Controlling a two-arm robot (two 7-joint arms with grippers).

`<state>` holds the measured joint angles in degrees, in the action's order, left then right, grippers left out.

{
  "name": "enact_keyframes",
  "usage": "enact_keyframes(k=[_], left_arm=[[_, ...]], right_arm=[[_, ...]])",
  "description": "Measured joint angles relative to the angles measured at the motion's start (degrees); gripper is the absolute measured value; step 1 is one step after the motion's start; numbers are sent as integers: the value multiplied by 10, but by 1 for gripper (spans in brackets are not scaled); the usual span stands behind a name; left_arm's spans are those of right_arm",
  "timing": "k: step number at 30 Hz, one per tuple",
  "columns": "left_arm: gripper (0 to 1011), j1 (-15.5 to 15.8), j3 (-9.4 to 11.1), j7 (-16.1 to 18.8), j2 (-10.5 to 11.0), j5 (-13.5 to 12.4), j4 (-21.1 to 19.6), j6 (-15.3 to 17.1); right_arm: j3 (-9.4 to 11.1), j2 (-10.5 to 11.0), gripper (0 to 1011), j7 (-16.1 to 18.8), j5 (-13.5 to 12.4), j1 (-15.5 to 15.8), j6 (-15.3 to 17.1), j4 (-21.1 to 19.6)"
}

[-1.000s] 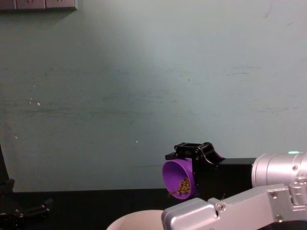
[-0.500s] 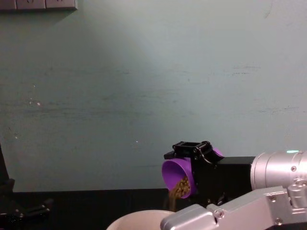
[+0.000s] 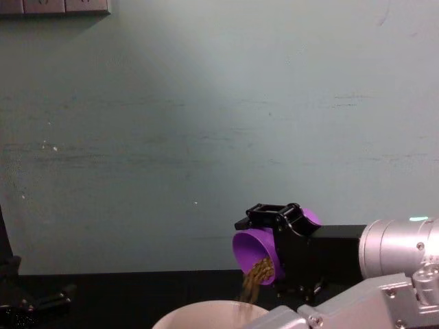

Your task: Pick up the cup and pour the mung beans from the cup into the bowl.

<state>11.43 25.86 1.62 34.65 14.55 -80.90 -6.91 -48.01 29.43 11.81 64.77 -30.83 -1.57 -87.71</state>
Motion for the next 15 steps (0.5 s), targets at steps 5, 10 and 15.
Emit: enact_keyframes(k=[5, 10, 15], left_arm=[[1000, 0, 0, 0, 0, 0, 0, 0], [1000, 0, 0, 0, 0, 0, 0, 0], [1000, 0, 0, 0, 0, 0, 0, 0]], right_arm=[[-7, 2, 746, -4, 16, -2, 4, -2], [-14, 3, 746, -6, 32, -4, 9, -4], [-20, 4, 746, -7, 47, -6, 14, -7]])
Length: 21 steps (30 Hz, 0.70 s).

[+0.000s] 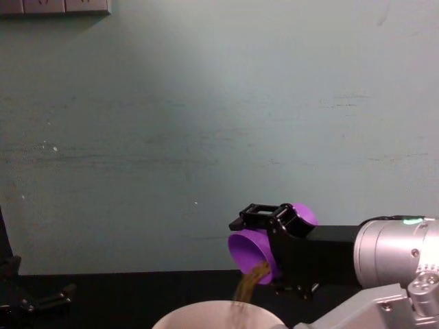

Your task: Pick up the cup and pour the mung beans from the cup into the bowl.

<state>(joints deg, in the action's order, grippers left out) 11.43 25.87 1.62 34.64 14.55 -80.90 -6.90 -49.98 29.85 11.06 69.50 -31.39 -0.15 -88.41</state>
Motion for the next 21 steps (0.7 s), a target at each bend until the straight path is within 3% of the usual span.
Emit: enact_keyframes(k=[21], left_arm=[[1000, 0, 0, 0, 0, 0, 0, 0]], right_arm=[[-26, 6, 746, 1, 63, -4, 26, -9]])
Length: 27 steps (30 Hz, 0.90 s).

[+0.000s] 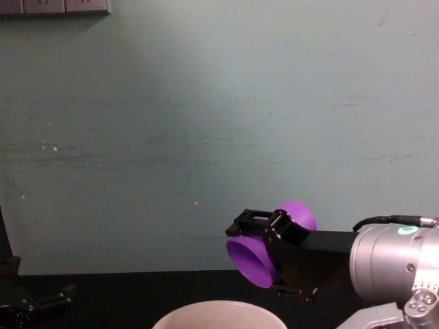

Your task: Pick up the cup and pour the mung beans from the cup into the bowl.

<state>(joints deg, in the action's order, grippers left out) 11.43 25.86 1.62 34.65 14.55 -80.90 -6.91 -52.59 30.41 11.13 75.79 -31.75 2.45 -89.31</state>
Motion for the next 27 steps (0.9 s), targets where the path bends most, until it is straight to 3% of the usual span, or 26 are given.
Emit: enact_keyframes(k=[27], left_arm=[[1000, 0, 0, 0, 0, 0, 0, 0]], right_arm=[[-15, 6, 746, 3, 41, 0, 14, -10]])
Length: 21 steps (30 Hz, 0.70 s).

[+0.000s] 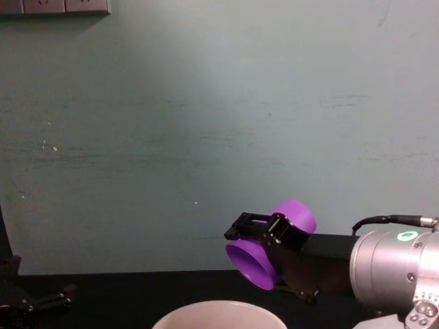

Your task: Pick up the cup and pour the mung beans from the cup into the bowl.

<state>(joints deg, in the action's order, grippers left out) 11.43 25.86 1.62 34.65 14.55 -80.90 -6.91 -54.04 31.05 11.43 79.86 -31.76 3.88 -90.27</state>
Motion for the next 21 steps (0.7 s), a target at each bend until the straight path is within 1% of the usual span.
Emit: enact_keyframes(k=[7, 12, 16, 19, 21], left_arm=[[1000, 0, 0, 0, 0, 0, 0, 0], [1000, 0, 0, 0, 0, 0, 0, 0], [1000, 0, 0, 0, 0, 0, 0, 0], [1000, 0, 0, 0, 0, 0, 0, 0], [1000, 0, 0, 0, 0, 0, 0, 0]], right_arm=[[-3, 2, 746, -1, 7, 3, 3, -9], [3, 5, 746, -5, 0, 7, 3, -14], [17, 6, 746, -10, -23, 14, 2, -16], [38, 8, 746, -21, -59, 25, -4, -19], [46, 9, 746, -27, -72, 29, -8, -19]])
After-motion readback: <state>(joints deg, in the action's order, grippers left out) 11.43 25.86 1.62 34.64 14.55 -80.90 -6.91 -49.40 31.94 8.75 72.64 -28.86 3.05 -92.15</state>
